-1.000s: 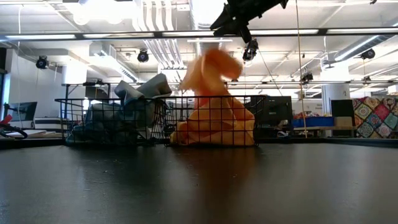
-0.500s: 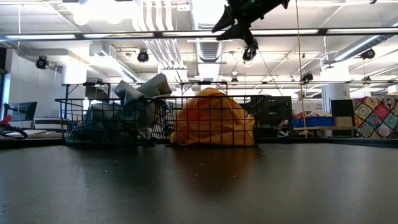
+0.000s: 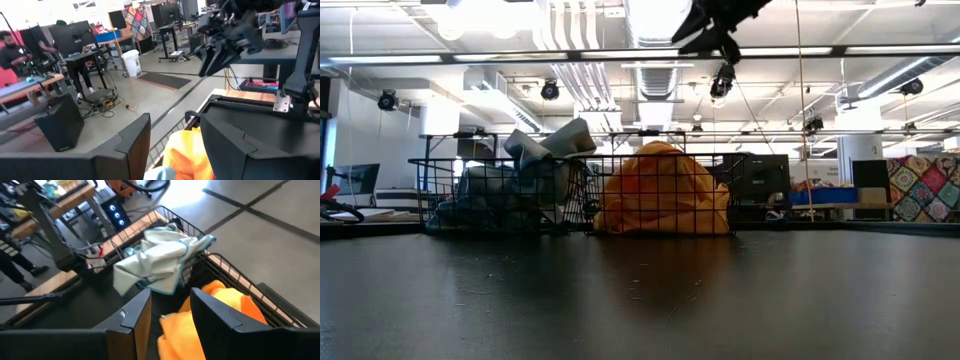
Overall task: Sort microfiber towel by color & place in baskets
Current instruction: Return to Home Position
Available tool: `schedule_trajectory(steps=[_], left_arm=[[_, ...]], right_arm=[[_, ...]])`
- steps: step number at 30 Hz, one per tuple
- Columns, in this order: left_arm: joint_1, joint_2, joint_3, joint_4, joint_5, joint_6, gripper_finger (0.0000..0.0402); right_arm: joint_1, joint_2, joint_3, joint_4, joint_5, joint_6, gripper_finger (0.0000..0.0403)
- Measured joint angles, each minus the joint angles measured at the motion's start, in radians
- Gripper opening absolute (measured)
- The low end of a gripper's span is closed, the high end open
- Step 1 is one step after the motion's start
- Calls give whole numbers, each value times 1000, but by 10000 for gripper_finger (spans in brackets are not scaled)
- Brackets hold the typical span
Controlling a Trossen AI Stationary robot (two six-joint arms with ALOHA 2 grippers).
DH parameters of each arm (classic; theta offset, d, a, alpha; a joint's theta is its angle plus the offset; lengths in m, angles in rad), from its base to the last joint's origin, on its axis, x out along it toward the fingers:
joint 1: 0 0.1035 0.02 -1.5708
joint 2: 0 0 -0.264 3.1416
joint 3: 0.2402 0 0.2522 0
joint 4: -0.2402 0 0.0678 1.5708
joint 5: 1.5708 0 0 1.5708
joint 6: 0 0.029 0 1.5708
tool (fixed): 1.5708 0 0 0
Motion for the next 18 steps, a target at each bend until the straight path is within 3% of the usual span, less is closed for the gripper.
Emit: schedule_trajectory(steps=[7, 18], left_arm=[[0, 10, 142, -180, 3, 52, 158], [0, 11, 294, -610, 6, -85, 158]], right_arm=[[21, -74, 0, 0, 4, 26, 130], [61, -161, 0, -102, 4, 66, 130]])
